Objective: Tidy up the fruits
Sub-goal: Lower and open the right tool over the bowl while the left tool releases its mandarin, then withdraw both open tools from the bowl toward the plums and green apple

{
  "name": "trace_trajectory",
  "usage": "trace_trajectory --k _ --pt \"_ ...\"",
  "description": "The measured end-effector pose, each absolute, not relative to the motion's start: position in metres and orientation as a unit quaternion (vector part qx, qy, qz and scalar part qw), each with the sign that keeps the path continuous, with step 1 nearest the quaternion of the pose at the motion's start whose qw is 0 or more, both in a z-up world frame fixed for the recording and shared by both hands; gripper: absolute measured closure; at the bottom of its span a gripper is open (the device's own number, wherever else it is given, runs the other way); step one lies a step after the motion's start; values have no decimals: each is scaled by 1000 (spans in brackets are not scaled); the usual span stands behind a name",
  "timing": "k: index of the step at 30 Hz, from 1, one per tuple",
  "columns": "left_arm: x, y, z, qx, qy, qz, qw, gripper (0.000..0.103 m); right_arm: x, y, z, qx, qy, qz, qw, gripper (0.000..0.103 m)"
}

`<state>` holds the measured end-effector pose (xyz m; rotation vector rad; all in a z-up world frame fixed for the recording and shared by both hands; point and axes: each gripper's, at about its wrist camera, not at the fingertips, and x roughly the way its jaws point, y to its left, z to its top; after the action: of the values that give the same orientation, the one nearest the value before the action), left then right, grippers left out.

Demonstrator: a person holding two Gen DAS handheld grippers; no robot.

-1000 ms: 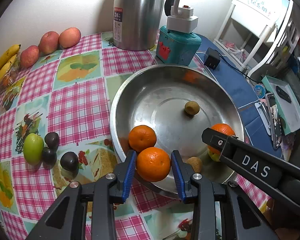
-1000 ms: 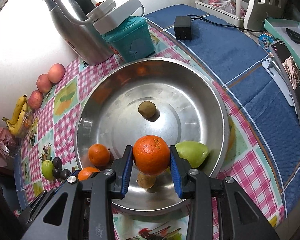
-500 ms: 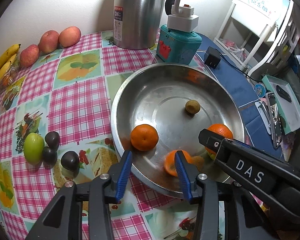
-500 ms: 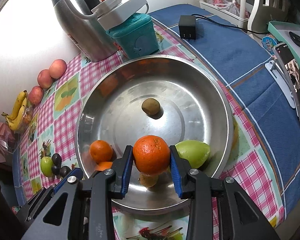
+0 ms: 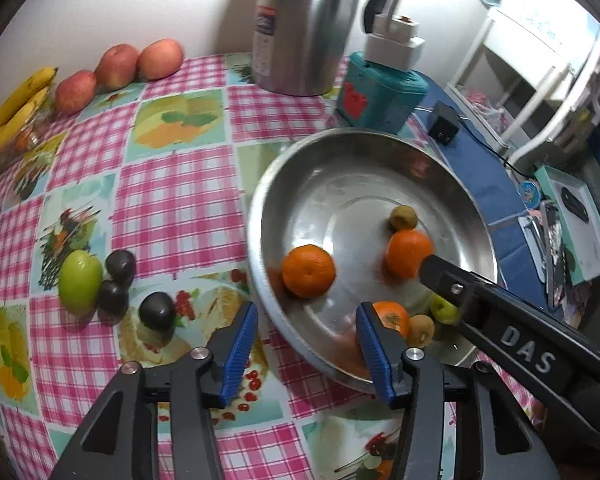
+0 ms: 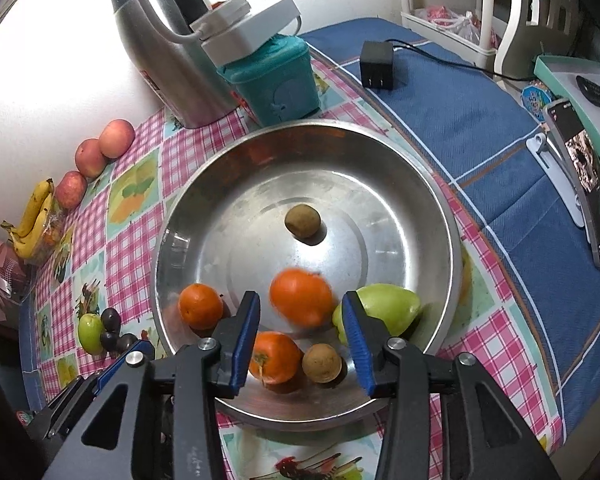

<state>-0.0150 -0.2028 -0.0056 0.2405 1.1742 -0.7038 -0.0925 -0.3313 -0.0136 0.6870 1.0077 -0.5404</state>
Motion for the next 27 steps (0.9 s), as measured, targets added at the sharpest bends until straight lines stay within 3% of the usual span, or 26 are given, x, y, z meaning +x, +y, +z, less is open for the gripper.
trace_trajectory --k 27 --pt "61 -83 6 -22 585 -136 799 41 -67 -286 0 249 491 -195 812 59"
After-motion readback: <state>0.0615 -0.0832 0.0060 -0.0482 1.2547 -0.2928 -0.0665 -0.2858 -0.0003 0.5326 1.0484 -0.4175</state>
